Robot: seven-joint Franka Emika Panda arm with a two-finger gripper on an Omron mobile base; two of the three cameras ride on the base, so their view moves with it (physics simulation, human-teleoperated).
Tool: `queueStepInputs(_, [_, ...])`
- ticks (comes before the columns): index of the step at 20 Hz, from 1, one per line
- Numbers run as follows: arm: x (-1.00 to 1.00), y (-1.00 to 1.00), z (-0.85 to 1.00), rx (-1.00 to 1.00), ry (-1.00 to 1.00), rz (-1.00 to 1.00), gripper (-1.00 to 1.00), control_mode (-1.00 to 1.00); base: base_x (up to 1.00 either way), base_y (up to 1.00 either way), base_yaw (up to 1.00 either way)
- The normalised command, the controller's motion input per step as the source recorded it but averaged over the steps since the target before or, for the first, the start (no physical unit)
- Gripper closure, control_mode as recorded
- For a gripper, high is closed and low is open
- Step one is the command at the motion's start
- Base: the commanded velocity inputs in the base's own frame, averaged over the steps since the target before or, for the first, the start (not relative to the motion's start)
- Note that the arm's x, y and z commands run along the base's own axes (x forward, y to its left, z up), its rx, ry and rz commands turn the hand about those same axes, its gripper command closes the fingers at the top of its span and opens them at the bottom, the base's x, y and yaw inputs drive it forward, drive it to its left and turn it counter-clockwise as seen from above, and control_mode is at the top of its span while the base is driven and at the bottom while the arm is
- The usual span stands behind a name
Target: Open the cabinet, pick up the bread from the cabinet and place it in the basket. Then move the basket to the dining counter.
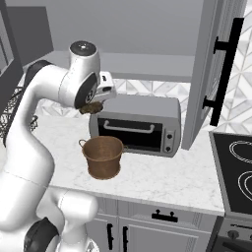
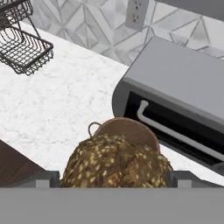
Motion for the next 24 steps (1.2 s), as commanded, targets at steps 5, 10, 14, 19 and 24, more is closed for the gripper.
queueStepInputs(5, [0.0,-0.03,-1.0,-0.02,0.18,0.0,1.0,-1.0,0.0,0.0,0.0])
queueStepInputs(10, [0.4,-0.02,-0.64,0.0,0.15,0.0,1.0,-1.0,0.0,0.0,0.0])
queueStepInputs(14, [0.45,0.0,-0.6,0.0,0.09,0.0,1.0,-1.0,0.0,0.0,0.0])
queueStepInputs(19, [0.32,-0.01,-0.64,0.0,0.07,0.0,1.0,-1.0,0.0,0.0,0.0])
queueStepInputs(24, [0.15,0.0,-0.56,0.0,0.02,0.0,1.0,-1.0,0.0,0.0,0.0])
